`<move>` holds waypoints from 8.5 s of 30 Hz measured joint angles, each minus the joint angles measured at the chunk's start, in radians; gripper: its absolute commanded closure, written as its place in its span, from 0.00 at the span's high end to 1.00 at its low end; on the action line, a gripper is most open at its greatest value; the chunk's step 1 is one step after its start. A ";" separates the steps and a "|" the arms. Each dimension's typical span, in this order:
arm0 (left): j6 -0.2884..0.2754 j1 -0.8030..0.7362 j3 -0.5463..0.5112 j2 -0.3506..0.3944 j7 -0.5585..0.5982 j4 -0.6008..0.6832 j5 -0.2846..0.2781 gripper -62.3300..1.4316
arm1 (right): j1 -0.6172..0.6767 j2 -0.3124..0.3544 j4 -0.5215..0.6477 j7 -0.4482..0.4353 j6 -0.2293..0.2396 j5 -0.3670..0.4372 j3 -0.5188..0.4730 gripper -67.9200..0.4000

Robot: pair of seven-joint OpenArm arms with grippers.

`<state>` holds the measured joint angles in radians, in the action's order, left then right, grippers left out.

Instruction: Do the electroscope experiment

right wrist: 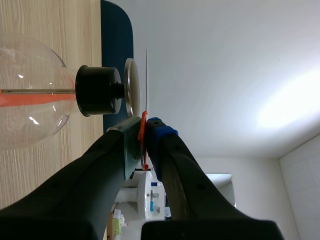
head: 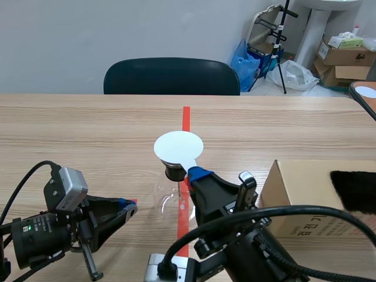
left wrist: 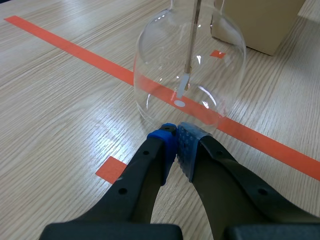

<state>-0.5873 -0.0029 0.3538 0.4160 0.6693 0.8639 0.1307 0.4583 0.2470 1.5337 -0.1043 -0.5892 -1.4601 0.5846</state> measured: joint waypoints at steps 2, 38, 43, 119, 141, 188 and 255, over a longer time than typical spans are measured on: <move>0.000 0.000 0.000 0.000 0.000 0.000 0.000 0.07 | 0.000 0.000 0.000 0.000 0.000 0.000 0.000 0.03; 0.000 0.000 0.000 0.000 0.000 0.000 0.000 0.07 | 0.000 0.000 0.000 0.553 0.000 0.000 0.000 0.03; 0.000 0.000 0.000 0.000 0.000 0.000 0.000 0.07 | 0.000 0.000 0.000 0.551 0.000 0.000 0.000 0.03; 0.000 0.000 0.000 0.000 0.001 0.000 0.000 0.07 | 0.000 0.000 0.000 0.551 0.000 0.000 0.000 0.03; 0.000 0.000 0.000 0.000 0.001 0.000 0.000 0.07 | 0.000 0.000 0.000 0.551 0.000 0.000 0.000 0.03; 0.000 0.000 0.000 0.000 0.001 0.000 0.000 0.07 | 0.000 0.000 0.000 0.551 0.000 0.000 0.000 0.03; -0.099 -0.487 -0.276 0.158 0.106 0.476 -0.008 0.07 | 0.307 -0.307 0.002 -0.206 -0.133 0.062 -0.653 0.03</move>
<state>-0.6865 -0.4900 0.0776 0.5743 0.7753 1.3403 0.1230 0.7654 -0.0605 1.5356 -0.3103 -0.7219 -1.3979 -0.0685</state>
